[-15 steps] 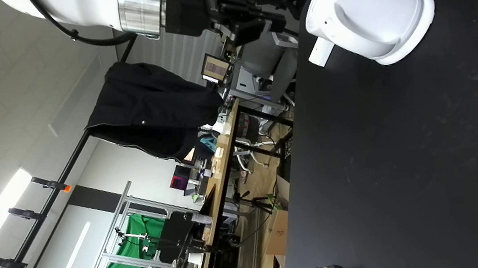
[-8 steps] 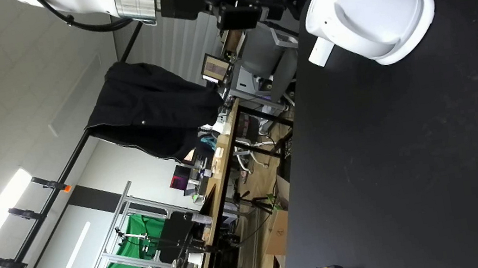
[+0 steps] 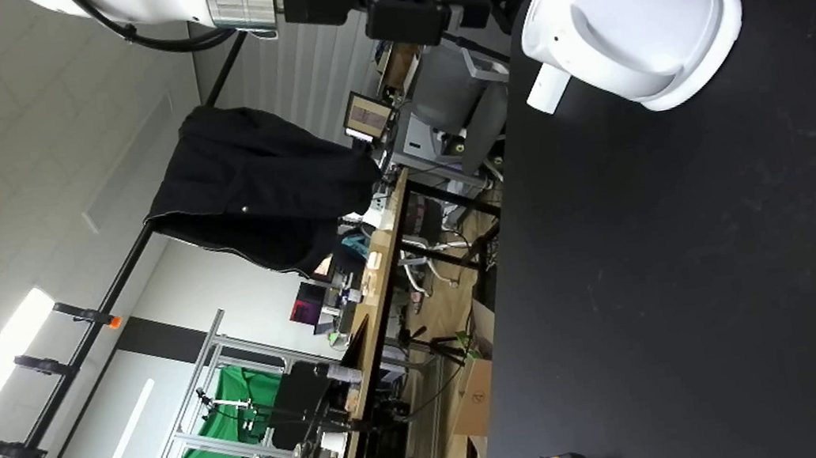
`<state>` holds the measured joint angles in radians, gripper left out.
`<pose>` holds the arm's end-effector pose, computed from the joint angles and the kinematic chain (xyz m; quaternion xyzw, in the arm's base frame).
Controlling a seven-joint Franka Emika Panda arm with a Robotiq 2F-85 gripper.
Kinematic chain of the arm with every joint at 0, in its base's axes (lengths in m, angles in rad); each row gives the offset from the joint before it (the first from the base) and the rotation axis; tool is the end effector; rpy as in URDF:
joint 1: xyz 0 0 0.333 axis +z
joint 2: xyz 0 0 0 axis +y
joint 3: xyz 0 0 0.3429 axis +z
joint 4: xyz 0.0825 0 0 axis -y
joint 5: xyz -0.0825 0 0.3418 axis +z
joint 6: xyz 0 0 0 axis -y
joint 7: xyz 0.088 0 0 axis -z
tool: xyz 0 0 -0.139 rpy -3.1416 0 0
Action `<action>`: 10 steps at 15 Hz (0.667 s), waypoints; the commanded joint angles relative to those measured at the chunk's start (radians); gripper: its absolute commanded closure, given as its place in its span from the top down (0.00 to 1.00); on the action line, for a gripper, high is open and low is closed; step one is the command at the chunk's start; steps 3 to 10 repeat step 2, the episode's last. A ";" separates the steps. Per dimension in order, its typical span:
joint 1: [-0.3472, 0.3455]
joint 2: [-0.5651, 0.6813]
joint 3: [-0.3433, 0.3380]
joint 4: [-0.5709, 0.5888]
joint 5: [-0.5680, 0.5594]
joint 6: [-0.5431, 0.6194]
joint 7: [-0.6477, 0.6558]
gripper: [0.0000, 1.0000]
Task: Press the switch on the kettle
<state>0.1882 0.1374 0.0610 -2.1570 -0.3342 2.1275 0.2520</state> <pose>0.4960 0.1016 0.3481 0.9834 0.0980 -0.0471 0.1455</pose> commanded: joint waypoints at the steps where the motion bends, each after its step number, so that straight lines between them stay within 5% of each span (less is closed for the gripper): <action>1: -0.013 0.001 0.013 0.001 -0.001 -0.002 0.001 0.99; 10: -0.013 0.001 0.013 0.001 -0.001 -0.002 0.001 0.99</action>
